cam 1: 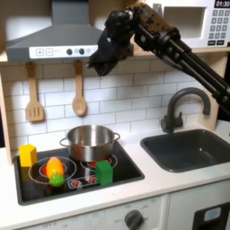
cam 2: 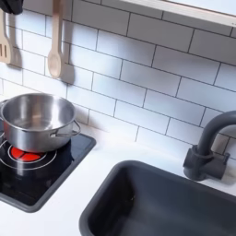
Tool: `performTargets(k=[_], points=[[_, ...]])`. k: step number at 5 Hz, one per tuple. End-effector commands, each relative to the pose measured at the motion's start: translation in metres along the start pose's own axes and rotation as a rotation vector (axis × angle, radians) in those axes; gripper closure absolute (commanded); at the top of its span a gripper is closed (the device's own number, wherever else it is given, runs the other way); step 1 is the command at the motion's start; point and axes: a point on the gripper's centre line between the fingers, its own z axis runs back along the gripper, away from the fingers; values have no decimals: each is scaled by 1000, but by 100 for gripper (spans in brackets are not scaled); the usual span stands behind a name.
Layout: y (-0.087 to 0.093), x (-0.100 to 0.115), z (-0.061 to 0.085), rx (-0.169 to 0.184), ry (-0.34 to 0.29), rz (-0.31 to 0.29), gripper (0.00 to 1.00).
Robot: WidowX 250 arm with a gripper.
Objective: Push button
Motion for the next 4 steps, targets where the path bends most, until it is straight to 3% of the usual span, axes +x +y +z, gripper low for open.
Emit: performTargets(k=[1,4], points=[[1,17,-4,3,-41,11,100],[5,30,-4,10,-104,4,100]])
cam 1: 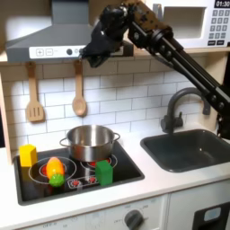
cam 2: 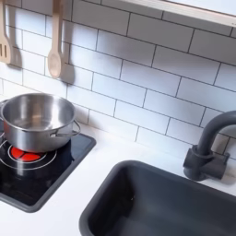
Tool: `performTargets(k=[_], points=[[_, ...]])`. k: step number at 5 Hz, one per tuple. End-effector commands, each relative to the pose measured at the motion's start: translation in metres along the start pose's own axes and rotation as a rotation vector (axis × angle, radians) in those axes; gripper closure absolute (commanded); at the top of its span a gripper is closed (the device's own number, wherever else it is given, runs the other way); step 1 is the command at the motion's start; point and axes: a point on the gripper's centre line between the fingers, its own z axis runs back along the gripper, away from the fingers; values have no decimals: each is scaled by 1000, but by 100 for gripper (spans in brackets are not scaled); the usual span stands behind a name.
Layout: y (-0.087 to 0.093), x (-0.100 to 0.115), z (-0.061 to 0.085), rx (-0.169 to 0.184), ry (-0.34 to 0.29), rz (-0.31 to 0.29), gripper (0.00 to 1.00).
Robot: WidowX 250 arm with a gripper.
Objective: Push button
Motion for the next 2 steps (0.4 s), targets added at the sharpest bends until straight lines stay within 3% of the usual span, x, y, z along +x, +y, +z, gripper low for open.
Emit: performTargets(k=[1,2], points=[[2,10,2,5,-41,-5,100],[2,16,5,5,-79,-9,100]])
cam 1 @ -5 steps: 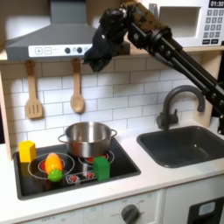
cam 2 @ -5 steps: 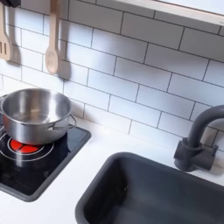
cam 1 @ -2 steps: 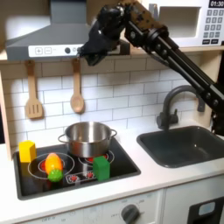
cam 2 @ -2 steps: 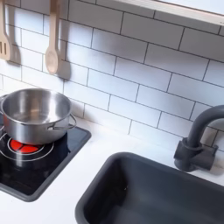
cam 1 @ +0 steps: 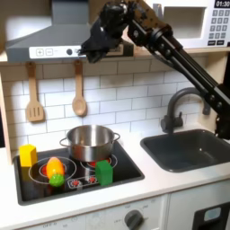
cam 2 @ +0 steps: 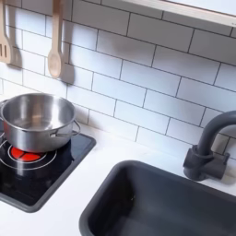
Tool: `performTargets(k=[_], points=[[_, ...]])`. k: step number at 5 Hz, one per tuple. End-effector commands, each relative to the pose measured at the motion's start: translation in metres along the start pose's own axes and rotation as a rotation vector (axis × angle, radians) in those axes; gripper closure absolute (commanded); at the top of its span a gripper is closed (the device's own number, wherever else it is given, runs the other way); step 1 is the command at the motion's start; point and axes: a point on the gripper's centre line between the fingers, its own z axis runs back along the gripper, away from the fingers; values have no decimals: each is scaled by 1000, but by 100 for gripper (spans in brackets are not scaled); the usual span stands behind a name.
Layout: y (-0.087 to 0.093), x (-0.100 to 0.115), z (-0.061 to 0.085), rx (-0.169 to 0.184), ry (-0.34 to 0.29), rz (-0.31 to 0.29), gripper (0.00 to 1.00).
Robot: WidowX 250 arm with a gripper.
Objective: Push button
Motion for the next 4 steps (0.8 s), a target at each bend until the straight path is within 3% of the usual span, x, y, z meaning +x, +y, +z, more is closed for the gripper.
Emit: performTargets(k=[1,2,3,4], points=[[9,10,2,27,-54,-7,100],[12,14,4,38,-77,-9,100],[11,14,-4,40,-69,-10,100],[12,16,-3,39,-76,-11,100]])
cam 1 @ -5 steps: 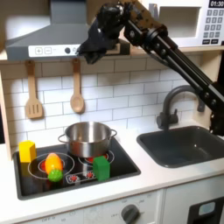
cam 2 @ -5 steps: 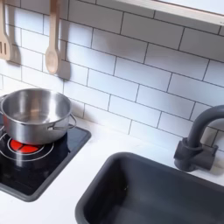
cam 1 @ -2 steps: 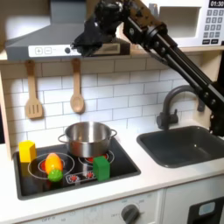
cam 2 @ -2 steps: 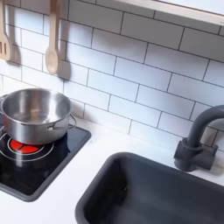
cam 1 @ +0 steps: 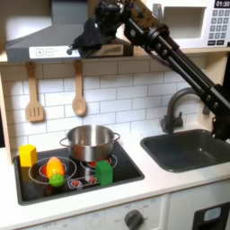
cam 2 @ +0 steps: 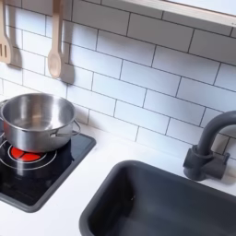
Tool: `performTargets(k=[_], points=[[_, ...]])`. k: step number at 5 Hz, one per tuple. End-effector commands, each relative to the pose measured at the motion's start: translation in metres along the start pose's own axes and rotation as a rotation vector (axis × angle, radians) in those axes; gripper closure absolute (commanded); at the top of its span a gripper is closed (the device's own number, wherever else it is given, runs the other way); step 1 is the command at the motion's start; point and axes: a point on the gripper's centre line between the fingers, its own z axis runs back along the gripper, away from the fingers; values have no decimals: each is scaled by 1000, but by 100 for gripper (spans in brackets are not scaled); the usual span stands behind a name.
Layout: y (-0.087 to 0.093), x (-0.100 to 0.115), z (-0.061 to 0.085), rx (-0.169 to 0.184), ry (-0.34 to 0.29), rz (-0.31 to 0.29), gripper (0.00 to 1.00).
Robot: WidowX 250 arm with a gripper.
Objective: Push button
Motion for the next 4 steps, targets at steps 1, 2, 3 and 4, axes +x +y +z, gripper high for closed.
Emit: performTargets(k=[1,2,3,4], points=[[-3,4,-2,-4,-8,-6,100],[-1,4,-3,2,-9,-7,100],[-2,3,-6,1,-3,-5,100],[-1,2,-6,14,-6,-5,100]])
